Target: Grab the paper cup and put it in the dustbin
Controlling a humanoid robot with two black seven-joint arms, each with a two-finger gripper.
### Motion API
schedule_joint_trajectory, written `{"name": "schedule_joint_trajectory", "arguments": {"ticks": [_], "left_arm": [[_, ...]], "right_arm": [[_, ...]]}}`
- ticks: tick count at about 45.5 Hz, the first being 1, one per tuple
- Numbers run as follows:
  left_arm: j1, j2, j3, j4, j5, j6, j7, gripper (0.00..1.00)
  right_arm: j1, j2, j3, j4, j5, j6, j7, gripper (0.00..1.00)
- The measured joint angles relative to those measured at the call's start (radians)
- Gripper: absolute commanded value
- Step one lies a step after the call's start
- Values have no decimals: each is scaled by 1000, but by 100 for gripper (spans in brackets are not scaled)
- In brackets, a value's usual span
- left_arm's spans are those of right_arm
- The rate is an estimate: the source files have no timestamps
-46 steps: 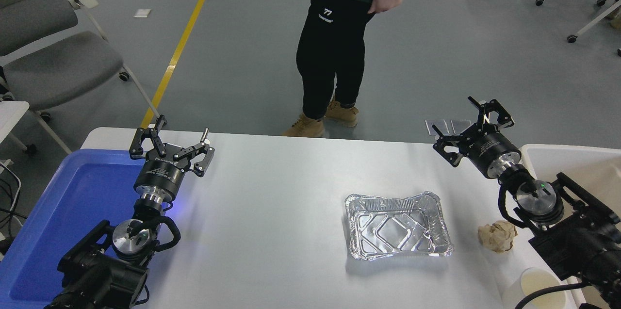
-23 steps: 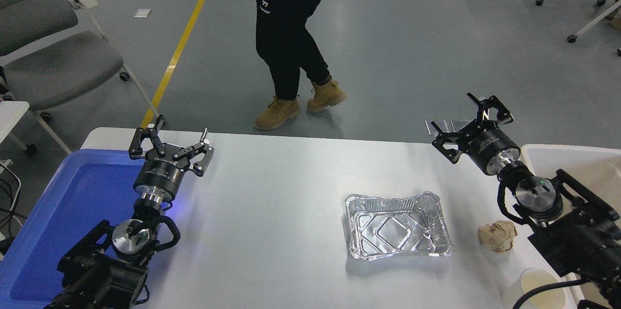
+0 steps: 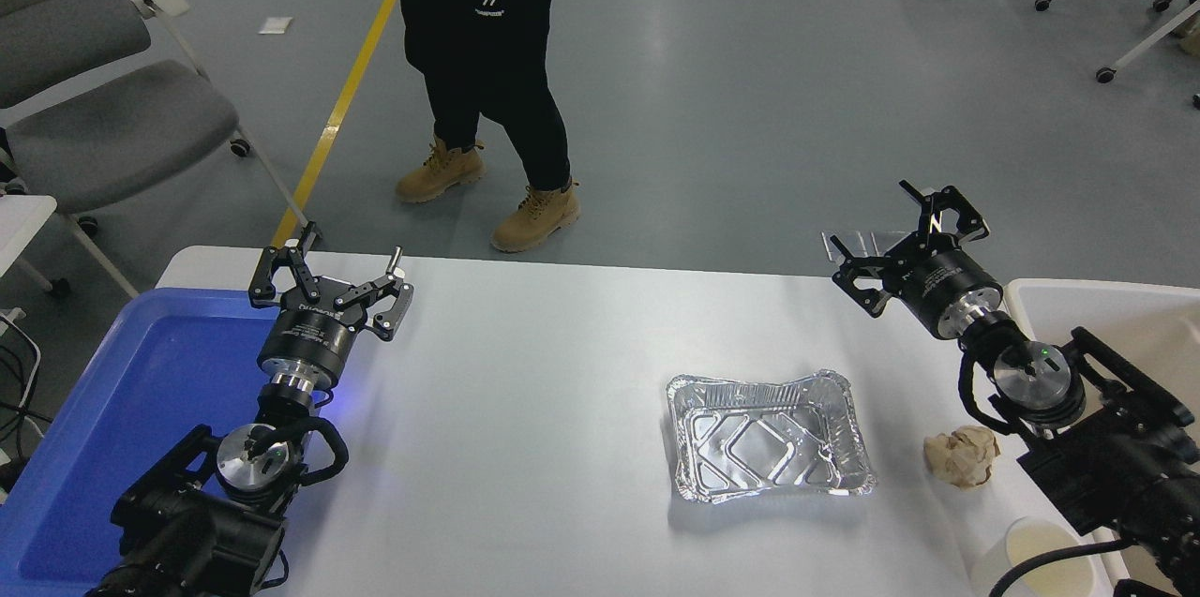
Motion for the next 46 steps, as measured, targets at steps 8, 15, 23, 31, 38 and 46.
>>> {"name": "schedule_joint_trajectory", "arguments": {"ticks": [8,15,23,31,38,46], "left_arm": [[0,0,0,0,0,0,0,99],[0,0,0,0,0,0,0,99],[0,0,0,0,0,0,0,99],[0,0,0,0,0,0,0,99],[0,0,0,0,0,0,0,99],[0,0,0,0,0,0,0,99]], "right_arm": [[2,-3,-6,3,-8,0,-1,100],[8,-8,-10,4,-13,0,-1,100],[26,-24,-15,5,-20,0,-2,100],[63,-60,-50,7,-58,0,-4,100],[121,-100,-107,9,-100,-3,-8,100],[216,-190,-251,47,-141,-10,-11,100]]}}
